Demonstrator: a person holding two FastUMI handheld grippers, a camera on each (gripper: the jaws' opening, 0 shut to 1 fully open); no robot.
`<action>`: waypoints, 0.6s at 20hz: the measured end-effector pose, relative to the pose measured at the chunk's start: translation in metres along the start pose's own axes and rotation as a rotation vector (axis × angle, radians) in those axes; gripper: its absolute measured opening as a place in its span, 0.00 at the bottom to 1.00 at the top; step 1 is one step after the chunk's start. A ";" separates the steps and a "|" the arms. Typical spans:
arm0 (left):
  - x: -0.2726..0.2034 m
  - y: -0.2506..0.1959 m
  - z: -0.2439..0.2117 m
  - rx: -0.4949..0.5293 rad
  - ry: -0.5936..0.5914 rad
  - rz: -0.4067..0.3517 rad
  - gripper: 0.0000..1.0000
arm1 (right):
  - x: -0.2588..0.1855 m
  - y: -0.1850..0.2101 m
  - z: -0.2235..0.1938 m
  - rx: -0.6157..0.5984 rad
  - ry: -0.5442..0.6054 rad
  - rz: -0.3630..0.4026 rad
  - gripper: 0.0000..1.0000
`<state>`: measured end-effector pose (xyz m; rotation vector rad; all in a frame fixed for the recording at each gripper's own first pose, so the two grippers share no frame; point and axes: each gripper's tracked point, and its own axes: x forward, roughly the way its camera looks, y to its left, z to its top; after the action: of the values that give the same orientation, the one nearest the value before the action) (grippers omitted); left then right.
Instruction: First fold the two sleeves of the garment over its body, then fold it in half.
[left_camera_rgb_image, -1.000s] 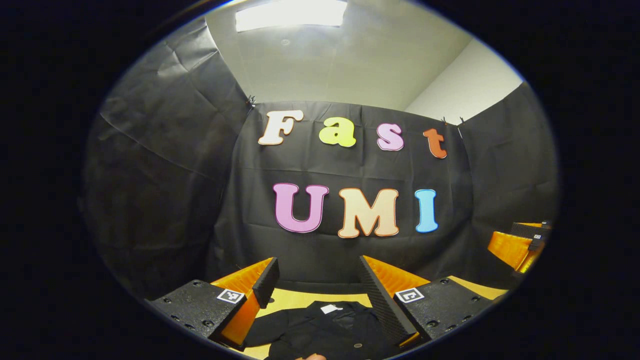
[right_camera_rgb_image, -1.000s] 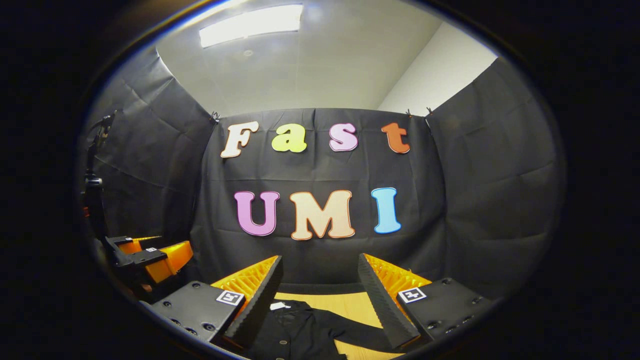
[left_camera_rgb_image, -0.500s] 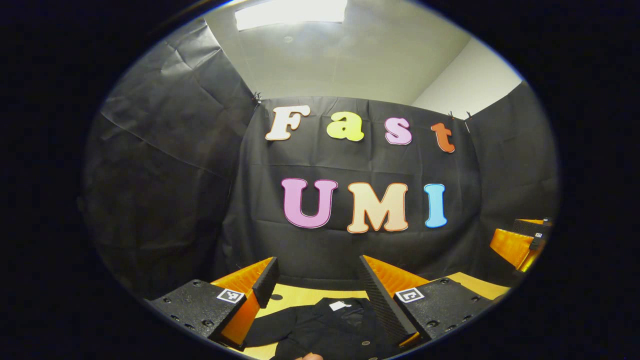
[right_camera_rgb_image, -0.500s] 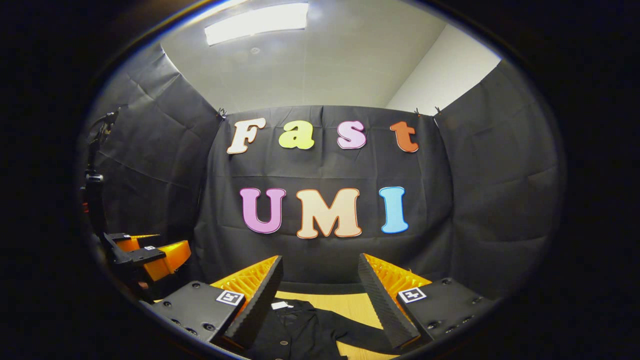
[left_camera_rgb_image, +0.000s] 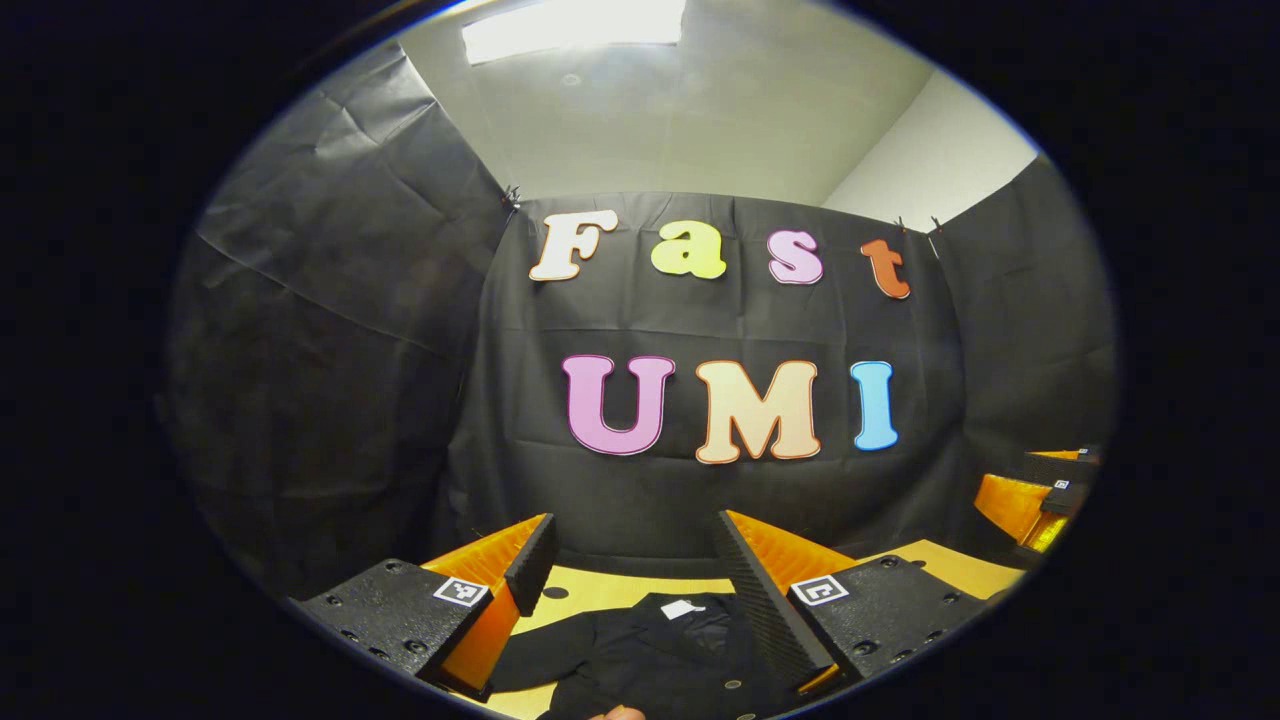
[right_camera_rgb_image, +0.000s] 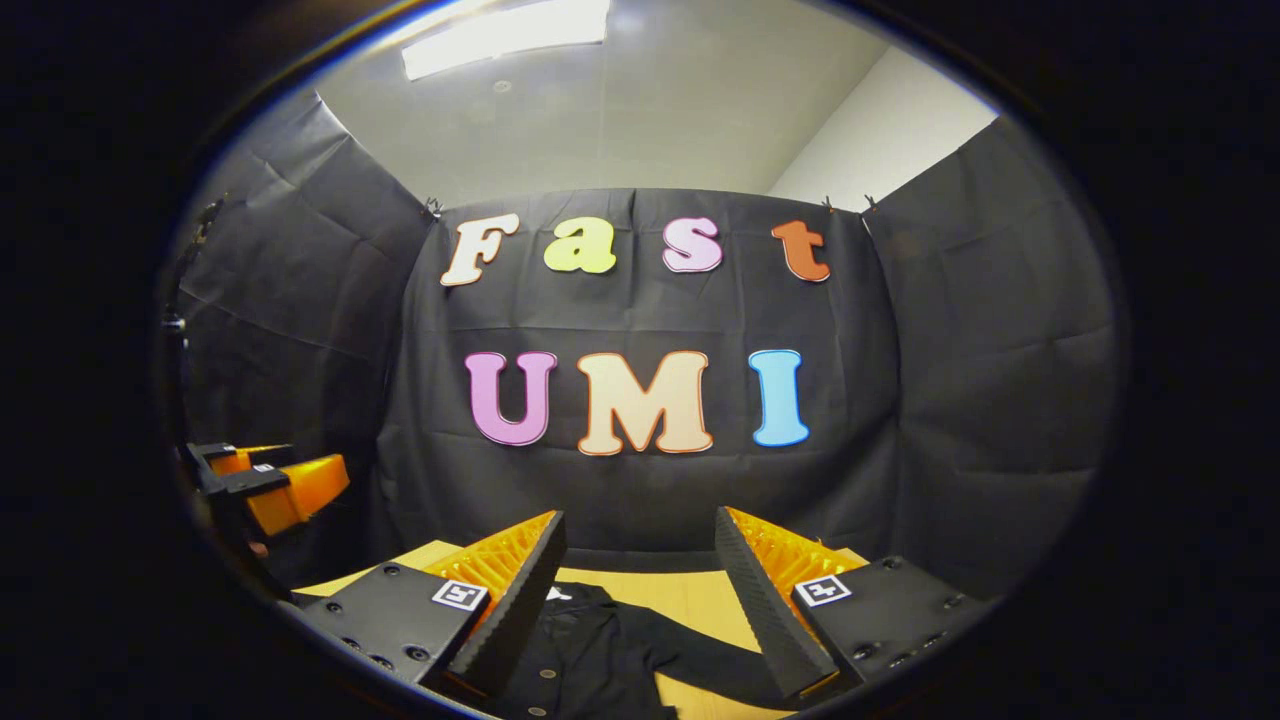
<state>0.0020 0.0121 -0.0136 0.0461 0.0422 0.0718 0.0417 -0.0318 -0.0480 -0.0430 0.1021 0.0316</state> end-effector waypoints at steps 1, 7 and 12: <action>0.000 -0.002 0.000 0.005 0.001 0.003 0.94 | 0.003 -0.011 -0.006 -0.010 0.007 -0.014 0.94; -0.005 -0.017 -0.001 0.029 0.004 0.015 0.93 | 0.015 -0.089 -0.052 -0.104 0.068 -0.113 0.94; -0.011 -0.036 0.001 0.055 -0.001 0.018 0.93 | 0.021 -0.157 -0.099 -0.110 0.159 -0.185 0.96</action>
<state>-0.0066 -0.0248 -0.0139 0.1013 0.0427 0.0890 0.0583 -0.1918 -0.1422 -0.1650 0.2552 -0.1516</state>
